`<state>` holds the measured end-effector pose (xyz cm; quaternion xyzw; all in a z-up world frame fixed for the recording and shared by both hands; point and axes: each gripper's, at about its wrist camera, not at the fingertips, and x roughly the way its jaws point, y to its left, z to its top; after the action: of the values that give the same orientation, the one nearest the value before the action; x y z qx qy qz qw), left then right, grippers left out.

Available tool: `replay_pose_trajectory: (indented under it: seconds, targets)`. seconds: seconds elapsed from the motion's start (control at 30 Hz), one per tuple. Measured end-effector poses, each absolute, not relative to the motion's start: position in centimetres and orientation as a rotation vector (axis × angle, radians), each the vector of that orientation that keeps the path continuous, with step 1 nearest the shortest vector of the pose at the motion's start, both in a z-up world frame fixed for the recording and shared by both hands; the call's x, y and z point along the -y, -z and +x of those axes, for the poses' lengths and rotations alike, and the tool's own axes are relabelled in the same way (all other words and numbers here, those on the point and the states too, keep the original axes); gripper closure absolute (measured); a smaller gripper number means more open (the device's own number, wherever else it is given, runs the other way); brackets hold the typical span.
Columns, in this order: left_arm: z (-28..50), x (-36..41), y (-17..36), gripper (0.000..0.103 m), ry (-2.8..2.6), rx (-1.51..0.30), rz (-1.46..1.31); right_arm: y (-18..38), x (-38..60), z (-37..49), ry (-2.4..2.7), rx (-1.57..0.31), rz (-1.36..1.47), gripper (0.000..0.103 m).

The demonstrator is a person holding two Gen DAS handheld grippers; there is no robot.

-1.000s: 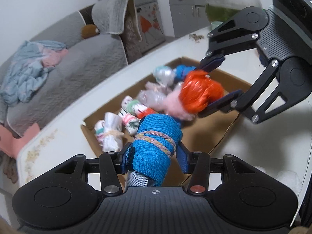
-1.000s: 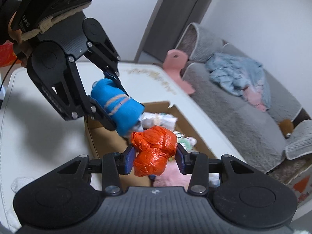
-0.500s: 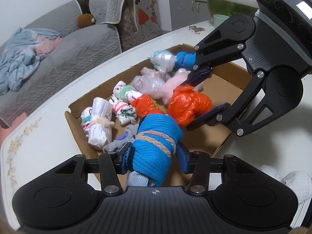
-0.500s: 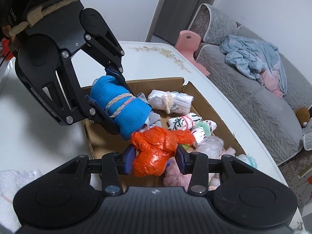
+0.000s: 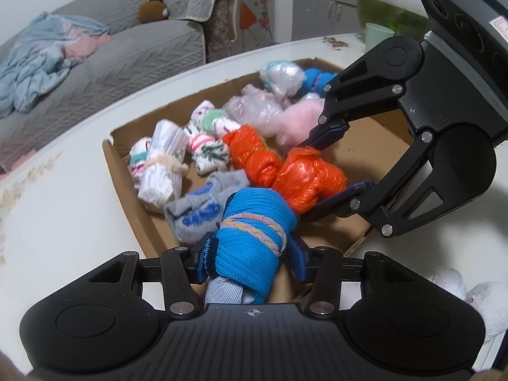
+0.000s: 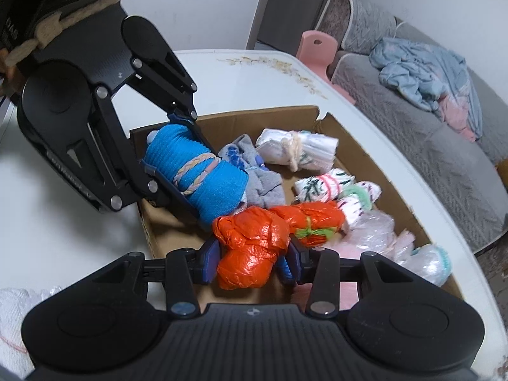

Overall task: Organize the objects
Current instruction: 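Carry both bundles into the box and open both tools to release them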

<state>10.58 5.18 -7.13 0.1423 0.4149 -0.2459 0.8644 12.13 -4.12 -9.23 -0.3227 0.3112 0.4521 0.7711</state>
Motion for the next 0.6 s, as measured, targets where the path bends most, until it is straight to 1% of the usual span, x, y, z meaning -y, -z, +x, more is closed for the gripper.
replay_pose_trajectory:
  seconds: [0.07,0.3,0.37,0.43,0.47,0.6]
  targets:
    - [10.4,-5.5,7.3,0.048,0.506,-0.869,0.265,9.7,4.0,12.0,-0.969,-0.691,-0.692,0.061]
    - [10.0,-5.3,7.2,0.045,0.457,-0.855,0.222,9.7,4.4,11.9,-0.933,-0.716,-0.610,0.059]
    - [9.8,-5.3,7.1,0.039,0.445,-0.852,0.202,9.5,4.6,11.8,-0.923,-0.728,-0.587,0.053]
    - [9.5,-5.3,6.9,0.027,0.417,-0.842,0.181,9.4,4.7,11.6,-0.904,-0.735,-0.560,0.048]
    - [9.4,-5.3,6.8,0.027,0.400,-0.834,0.173,9.3,4.8,11.5,-0.881,-0.742,-0.544,0.043]
    - [8.6,-5.2,6.6,0.023,0.340,-0.819,0.133,9.3,5.0,11.0,-0.803,-0.743,-0.509,0.035]
